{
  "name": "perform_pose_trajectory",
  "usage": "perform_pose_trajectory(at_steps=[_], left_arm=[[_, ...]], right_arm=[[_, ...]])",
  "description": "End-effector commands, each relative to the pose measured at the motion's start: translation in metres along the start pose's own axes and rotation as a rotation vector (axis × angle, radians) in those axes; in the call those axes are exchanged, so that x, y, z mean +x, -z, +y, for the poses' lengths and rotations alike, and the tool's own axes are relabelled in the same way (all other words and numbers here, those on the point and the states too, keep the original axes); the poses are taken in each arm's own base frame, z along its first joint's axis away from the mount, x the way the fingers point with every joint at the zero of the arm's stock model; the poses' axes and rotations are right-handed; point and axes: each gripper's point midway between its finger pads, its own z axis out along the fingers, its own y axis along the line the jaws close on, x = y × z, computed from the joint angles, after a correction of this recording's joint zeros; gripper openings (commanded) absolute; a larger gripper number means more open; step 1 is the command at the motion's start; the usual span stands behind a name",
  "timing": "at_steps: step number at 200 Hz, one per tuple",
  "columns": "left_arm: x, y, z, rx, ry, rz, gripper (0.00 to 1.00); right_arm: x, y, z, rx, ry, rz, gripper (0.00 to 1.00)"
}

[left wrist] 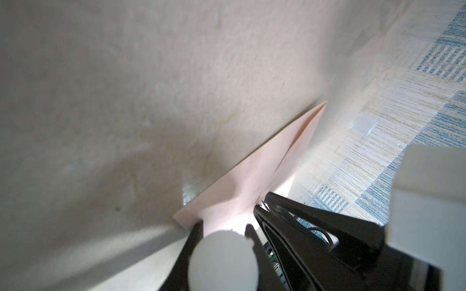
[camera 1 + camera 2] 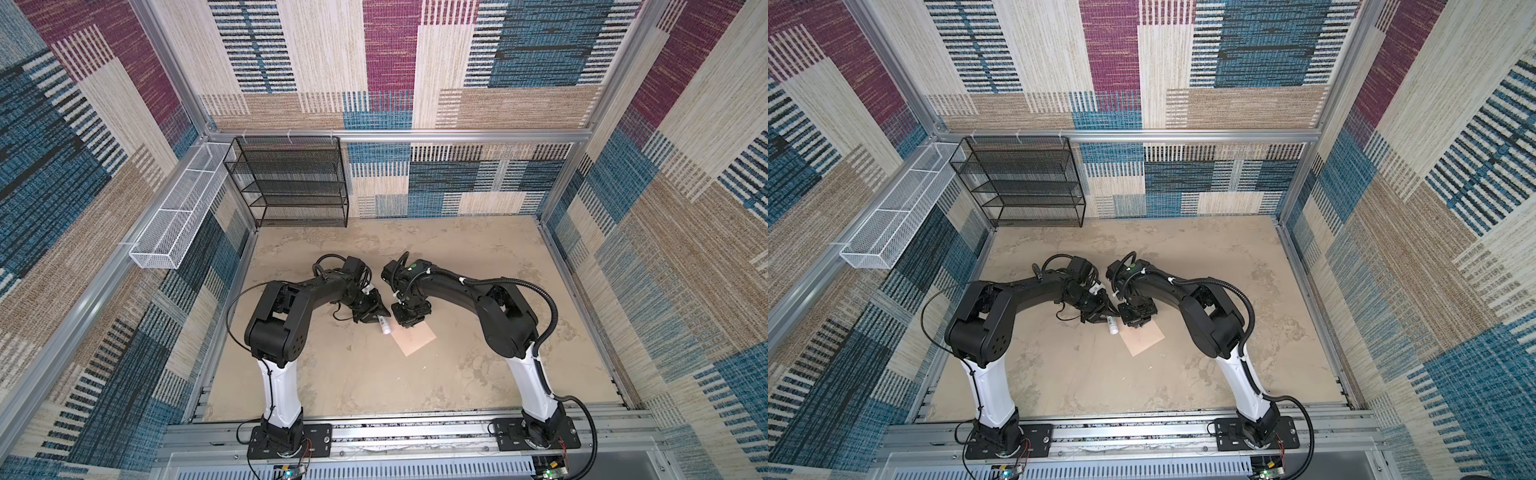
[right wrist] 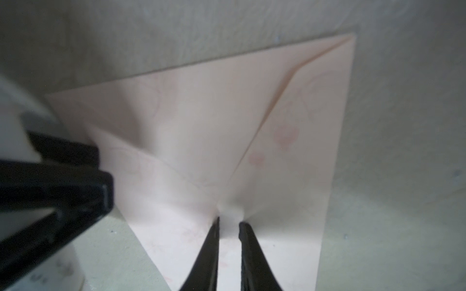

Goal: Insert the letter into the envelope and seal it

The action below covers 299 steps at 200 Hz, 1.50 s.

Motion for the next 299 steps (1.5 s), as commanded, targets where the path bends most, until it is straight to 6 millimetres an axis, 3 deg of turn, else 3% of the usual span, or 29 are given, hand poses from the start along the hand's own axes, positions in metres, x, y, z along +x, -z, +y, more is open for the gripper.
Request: perform_pose_trajectory(at_steps=[1, 32, 92, 156, 185, 202, 209, 224, 246, 299], left_arm=[[0.001, -0.001, 0.012, -0.051, 0.011, 0.004, 0.00], [0.002, -0.001, 0.011, -0.049, 0.012, 0.010, 0.00], [-0.001, 0.004, -0.005, -0.007, -0.030, 0.007, 0.00], [-0.003, 0.024, -0.037, 0.067, -0.110, -0.015, 0.00], [-0.002, 0.044, -0.057, 0.092, -0.168, -0.041, 0.00], [0.001, 0.060, -0.071, 0.112, -0.213, -0.073, 0.00], [0.001, 0.067, -0.078, 0.121, -0.233, -0.091, 0.00], [0.002, 0.084, -0.094, 0.146, -0.277, -0.132, 0.00], [0.000, 0.109, -0.121, 0.203, -0.347, -0.209, 0.00], [-0.003, 0.163, -0.185, 0.336, -0.477, -0.373, 0.00]], right_arm=[[-0.011, -0.014, 0.014, -0.057, 0.002, -0.024, 0.24], [-0.015, -0.002, 0.012, -0.037, 0.006, -0.039, 0.31], [-0.038, 0.103, -0.003, 0.061, 0.016, -0.235, 0.45], [-0.044, 0.166, -0.031, 0.039, -0.023, -0.445, 0.48], [-0.049, 0.193, -0.029, -0.072, -0.021, -0.589, 0.48], [-0.049, 0.220, -0.022, -0.172, 0.017, -0.719, 0.48], [-0.045, 0.219, -0.021, -0.196, 0.043, -0.752, 0.48], [-0.037, 0.243, -0.014, -0.264, 0.106, -0.895, 0.49], [-0.019, 0.263, -0.012, -0.323, 0.171, -1.042, 0.51], [0.010, 0.272, -0.023, -0.381, 0.191, -1.155, 0.52]])
